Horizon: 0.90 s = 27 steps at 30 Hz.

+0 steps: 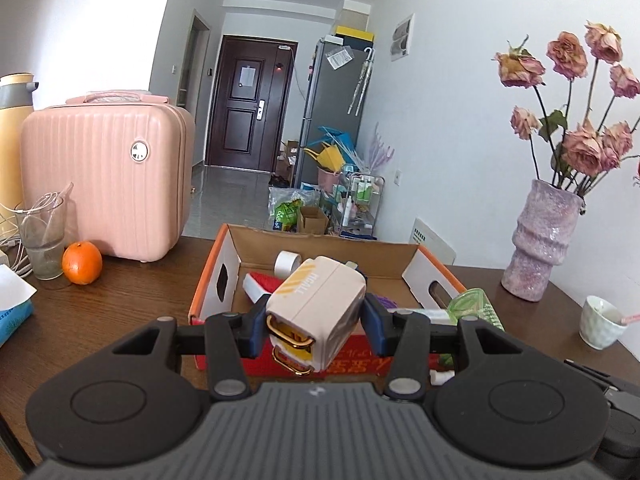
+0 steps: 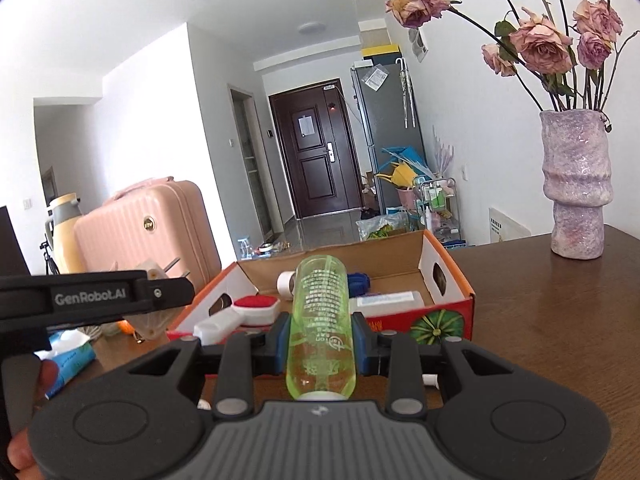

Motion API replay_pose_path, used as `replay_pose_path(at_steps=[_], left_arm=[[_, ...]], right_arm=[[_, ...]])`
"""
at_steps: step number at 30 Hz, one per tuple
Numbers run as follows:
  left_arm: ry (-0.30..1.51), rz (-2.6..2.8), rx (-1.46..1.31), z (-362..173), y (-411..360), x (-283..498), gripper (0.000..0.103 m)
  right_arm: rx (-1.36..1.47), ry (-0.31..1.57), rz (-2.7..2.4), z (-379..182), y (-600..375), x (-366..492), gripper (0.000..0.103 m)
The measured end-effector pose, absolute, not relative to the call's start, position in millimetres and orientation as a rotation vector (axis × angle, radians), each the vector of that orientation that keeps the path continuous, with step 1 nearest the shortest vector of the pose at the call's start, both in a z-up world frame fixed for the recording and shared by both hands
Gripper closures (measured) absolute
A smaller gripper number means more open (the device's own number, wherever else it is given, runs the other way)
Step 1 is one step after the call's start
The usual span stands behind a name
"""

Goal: Organize rigid objects
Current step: 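Carry the plug adapter and green bottle over the red box with both tools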

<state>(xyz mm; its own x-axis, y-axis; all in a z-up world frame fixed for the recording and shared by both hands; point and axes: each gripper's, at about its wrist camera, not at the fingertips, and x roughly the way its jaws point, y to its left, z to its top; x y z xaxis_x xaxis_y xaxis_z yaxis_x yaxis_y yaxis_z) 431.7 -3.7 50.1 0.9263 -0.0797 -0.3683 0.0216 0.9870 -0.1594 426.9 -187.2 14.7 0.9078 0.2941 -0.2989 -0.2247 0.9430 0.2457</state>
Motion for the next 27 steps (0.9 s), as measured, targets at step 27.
replay_pose_path(at_steps=[27], left_arm=[[0.371, 0.023, -0.154, 52, 19, 560, 0.055]], right_arm=[[0.225, 0.321, 0.245, 25, -166, 566, 0.073]])
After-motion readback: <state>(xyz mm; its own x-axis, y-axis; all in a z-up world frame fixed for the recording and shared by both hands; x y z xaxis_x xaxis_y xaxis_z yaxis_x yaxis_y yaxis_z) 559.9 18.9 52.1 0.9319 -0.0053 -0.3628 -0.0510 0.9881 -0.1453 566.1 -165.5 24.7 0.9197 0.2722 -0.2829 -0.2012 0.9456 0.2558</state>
